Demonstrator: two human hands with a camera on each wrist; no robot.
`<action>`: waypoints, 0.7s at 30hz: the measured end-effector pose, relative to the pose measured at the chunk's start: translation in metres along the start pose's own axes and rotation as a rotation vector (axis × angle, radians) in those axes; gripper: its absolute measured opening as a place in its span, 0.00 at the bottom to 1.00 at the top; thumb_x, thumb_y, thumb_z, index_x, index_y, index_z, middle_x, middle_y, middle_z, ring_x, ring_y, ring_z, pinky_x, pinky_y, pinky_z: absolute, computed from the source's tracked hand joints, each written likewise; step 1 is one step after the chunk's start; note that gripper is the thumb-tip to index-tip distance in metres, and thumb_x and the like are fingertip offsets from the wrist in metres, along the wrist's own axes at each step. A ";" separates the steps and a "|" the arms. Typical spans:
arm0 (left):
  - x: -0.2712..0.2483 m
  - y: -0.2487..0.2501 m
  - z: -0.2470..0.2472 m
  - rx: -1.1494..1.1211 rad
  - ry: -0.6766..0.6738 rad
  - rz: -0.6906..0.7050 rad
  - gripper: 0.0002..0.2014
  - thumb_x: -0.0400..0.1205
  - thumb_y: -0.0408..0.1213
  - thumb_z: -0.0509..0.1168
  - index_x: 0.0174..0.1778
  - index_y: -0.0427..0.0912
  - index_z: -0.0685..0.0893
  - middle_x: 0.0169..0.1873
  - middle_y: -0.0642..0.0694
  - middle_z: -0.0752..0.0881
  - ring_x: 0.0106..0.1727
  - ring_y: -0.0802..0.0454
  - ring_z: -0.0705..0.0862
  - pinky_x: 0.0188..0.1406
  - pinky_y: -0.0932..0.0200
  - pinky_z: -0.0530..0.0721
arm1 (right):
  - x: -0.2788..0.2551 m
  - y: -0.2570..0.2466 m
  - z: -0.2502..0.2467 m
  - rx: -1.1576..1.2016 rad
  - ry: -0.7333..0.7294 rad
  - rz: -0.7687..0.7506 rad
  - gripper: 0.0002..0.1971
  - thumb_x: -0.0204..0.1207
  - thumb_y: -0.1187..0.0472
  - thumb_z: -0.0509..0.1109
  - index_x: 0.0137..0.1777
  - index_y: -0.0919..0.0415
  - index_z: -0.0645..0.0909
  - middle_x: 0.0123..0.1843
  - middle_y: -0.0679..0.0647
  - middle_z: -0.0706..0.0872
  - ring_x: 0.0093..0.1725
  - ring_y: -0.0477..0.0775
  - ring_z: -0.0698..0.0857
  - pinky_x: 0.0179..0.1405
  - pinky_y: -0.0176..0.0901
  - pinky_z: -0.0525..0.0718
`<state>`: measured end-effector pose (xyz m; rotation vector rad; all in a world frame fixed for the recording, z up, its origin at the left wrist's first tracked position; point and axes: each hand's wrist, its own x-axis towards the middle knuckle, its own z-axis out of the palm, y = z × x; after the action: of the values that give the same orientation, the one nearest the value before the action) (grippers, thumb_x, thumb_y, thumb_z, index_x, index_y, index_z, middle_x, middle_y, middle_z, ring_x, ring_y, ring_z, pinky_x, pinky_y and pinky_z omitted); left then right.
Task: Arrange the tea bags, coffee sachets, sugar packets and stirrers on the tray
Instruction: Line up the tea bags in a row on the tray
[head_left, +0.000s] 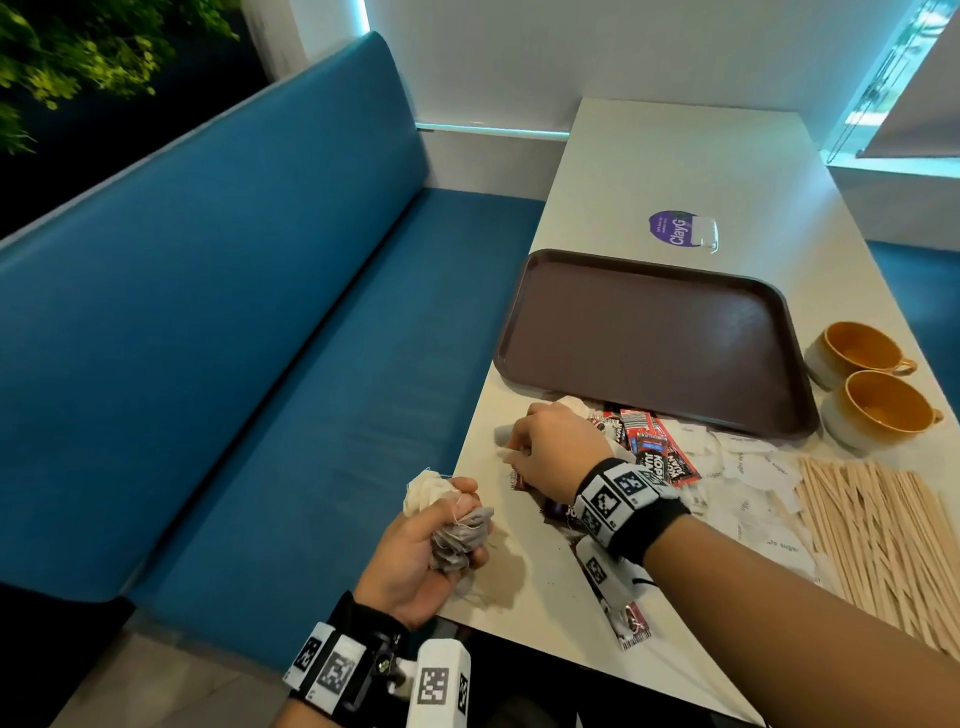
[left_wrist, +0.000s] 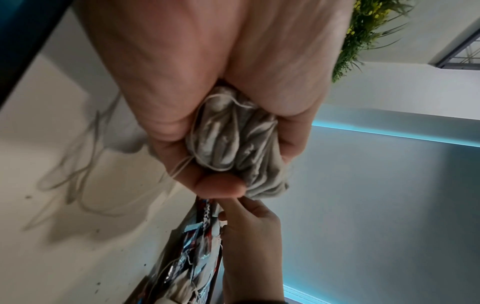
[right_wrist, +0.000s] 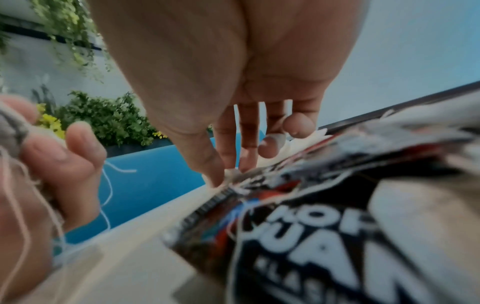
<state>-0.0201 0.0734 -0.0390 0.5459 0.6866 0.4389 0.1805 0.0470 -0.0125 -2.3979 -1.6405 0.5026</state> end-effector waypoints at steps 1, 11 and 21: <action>0.000 -0.001 0.000 0.008 -0.004 0.005 0.13 0.70 0.32 0.75 0.49 0.40 0.86 0.40 0.41 0.82 0.39 0.44 0.83 0.26 0.55 0.83 | -0.002 0.001 -0.002 0.058 0.016 0.019 0.11 0.80 0.45 0.71 0.50 0.50 0.89 0.51 0.47 0.83 0.57 0.52 0.82 0.54 0.51 0.85; 0.003 -0.010 0.011 0.121 -0.004 0.007 0.17 0.66 0.44 0.81 0.46 0.42 0.88 0.38 0.44 0.83 0.39 0.43 0.83 0.25 0.56 0.80 | -0.053 0.019 -0.045 0.907 0.096 0.079 0.05 0.81 0.63 0.76 0.53 0.55 0.91 0.44 0.53 0.94 0.40 0.54 0.87 0.48 0.55 0.89; 0.003 -0.026 0.043 0.198 -0.242 -0.040 0.42 0.69 0.73 0.69 0.69 0.44 0.84 0.40 0.38 0.83 0.34 0.46 0.80 0.24 0.59 0.78 | -0.089 0.016 -0.036 1.036 -0.170 -0.025 0.06 0.79 0.64 0.78 0.54 0.59 0.92 0.48 0.68 0.92 0.42 0.57 0.83 0.46 0.59 0.84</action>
<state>0.0171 0.0410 -0.0282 0.7576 0.5102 0.2626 0.1788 -0.0406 0.0301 -1.5703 -1.0250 1.2048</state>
